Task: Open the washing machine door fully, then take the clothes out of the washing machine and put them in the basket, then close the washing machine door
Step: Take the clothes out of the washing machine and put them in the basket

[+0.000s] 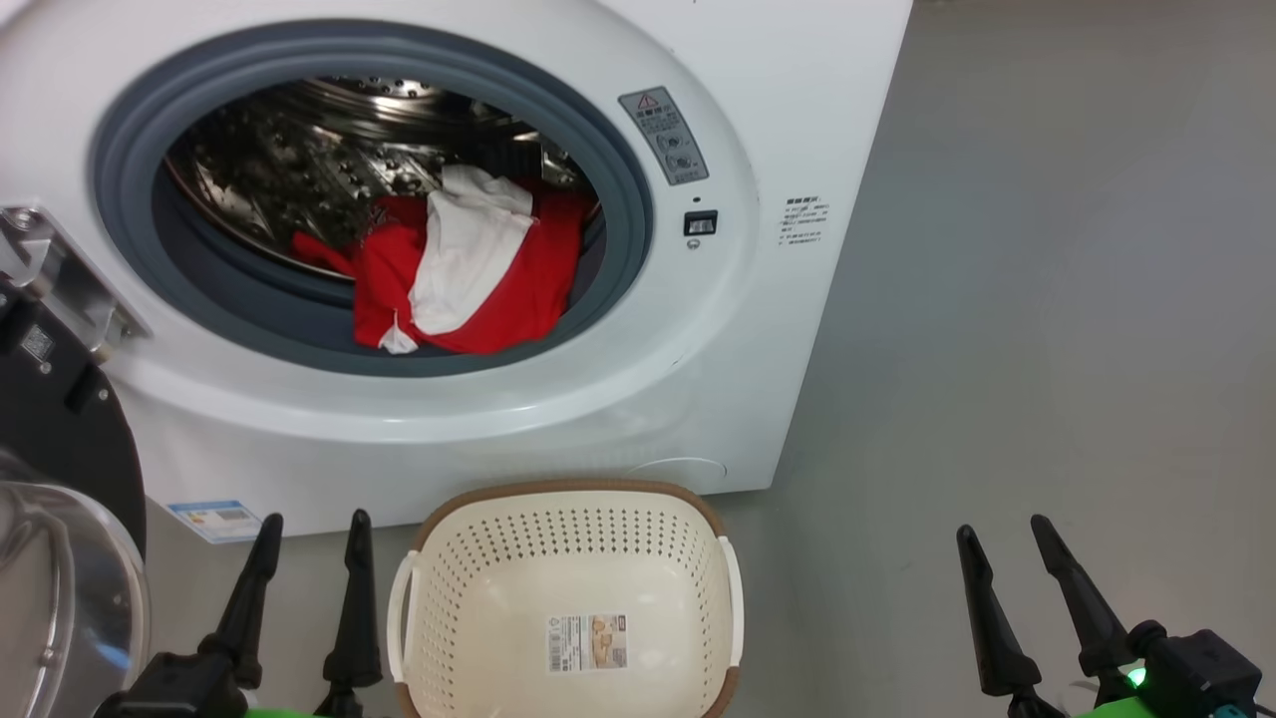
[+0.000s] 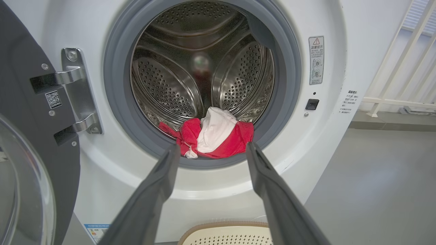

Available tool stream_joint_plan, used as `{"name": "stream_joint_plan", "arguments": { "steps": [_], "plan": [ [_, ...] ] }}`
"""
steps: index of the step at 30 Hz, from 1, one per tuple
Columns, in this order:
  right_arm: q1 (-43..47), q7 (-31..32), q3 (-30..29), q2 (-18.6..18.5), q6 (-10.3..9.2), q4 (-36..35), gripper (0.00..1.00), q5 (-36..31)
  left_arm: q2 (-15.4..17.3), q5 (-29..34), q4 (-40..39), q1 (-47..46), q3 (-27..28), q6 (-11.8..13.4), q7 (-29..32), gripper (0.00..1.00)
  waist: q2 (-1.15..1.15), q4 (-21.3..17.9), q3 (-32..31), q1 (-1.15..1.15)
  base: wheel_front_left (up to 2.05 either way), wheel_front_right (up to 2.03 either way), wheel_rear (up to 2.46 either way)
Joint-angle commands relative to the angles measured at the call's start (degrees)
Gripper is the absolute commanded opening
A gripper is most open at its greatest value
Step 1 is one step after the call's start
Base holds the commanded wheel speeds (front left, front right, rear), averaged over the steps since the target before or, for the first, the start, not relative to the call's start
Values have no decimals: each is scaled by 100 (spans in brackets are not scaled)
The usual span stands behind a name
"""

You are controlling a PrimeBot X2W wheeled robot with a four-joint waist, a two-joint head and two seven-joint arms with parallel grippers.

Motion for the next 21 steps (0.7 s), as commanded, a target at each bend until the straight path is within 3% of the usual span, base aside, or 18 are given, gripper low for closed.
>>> {"name": "stream_joint_plan", "arguments": {
  "steps": [1,21],
  "plan": [
    [-243,-70,140,-50,9,-173,100,-37,106,36,-128,-286,182,-20,-73,100,0,8,111,0,0,0,0],
    [-476,-70,141,-50,9,-228,100,-20,262,63,313,-1435,275,-185,-6,100,0,-119,777,0,0,0,0]
  ]
}}
